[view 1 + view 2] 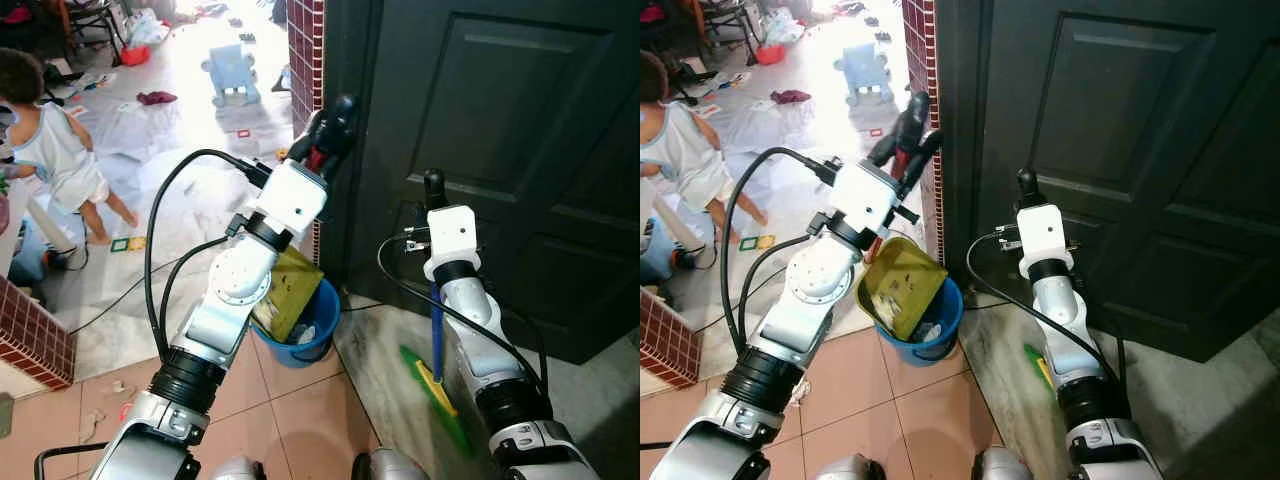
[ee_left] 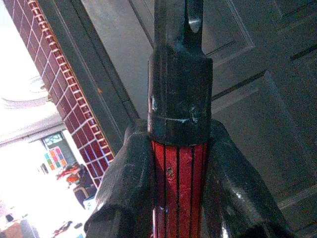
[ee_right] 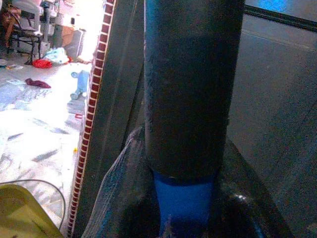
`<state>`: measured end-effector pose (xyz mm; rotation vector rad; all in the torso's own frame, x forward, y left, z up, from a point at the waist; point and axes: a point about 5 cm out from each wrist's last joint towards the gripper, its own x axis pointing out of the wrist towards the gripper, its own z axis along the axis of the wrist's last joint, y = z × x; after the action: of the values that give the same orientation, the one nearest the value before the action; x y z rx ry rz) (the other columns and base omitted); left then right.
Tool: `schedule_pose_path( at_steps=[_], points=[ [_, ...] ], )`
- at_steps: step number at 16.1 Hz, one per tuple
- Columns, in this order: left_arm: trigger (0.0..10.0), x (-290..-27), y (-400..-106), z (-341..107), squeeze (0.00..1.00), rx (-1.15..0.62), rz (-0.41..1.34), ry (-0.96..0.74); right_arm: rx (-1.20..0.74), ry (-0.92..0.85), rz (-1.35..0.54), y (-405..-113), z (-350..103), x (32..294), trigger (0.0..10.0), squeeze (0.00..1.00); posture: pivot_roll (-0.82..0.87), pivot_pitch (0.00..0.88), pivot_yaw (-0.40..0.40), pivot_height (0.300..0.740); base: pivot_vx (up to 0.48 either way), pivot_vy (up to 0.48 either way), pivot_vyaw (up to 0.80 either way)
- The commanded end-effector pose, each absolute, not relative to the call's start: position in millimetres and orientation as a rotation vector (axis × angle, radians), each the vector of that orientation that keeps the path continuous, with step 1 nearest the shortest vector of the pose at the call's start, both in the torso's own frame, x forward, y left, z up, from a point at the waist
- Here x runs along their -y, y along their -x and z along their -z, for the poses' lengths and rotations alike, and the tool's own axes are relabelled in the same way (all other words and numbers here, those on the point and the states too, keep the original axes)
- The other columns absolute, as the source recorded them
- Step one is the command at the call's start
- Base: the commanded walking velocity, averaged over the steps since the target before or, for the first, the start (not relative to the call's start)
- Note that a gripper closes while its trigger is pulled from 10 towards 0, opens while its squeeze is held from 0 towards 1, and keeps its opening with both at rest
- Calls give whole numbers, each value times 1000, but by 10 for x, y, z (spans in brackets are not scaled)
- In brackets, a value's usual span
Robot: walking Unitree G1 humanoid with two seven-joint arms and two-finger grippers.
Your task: Sweep floor
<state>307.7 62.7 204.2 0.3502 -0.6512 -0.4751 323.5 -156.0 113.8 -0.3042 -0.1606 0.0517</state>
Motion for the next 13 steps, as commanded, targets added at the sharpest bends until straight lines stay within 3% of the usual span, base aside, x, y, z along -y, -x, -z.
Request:
schedule_pose_path(
  at_steps=[1, 5, 8, 10, 11, 13],
  points=[
    [10000, -606, -3002, -2255, 0, 788, 492, -413, 203, 319, -55, -3270, -1230, 1536, 10000, 0, -82, 6, 27, 740, 0, 0, 0],
    [10000, -600, -2974, -2440, 0, 868, 500, -430, 198, 320, -55, -3268, -1219, 1532, 10000, 0, -79, 7, 27, 740, 0, 0, 0],
    [10000, -717, -3029, -2613, 0, 884, 404, -357, 195, 322, -55, -3271, -1213, 1536, 10000, 0, -81, 9, 26, 740, 0, 0, 0],
    [10000, -1067, -3143, -2885, 0, 901, 161, -272, 193, 320, -60, -3275, -1210, 1525, 10000, 0, -77, 6, 23, 740, 0, 0, 0],
    [10000, -1363, -3190, -3051, 0, 915, -13, -259, 192, 320, -61, -3277, -1206, 1524, 10000, 0, -75, 6, 23, 740, 0, 0, 0],
    [10000, -1802, -3296, -2892, 0, 794, -206, -338, 188, 318, -64, -3278, -1195, 1518, 10000, 0, -75, 6, 23, 740, 0, 0, 0]
  ],
)
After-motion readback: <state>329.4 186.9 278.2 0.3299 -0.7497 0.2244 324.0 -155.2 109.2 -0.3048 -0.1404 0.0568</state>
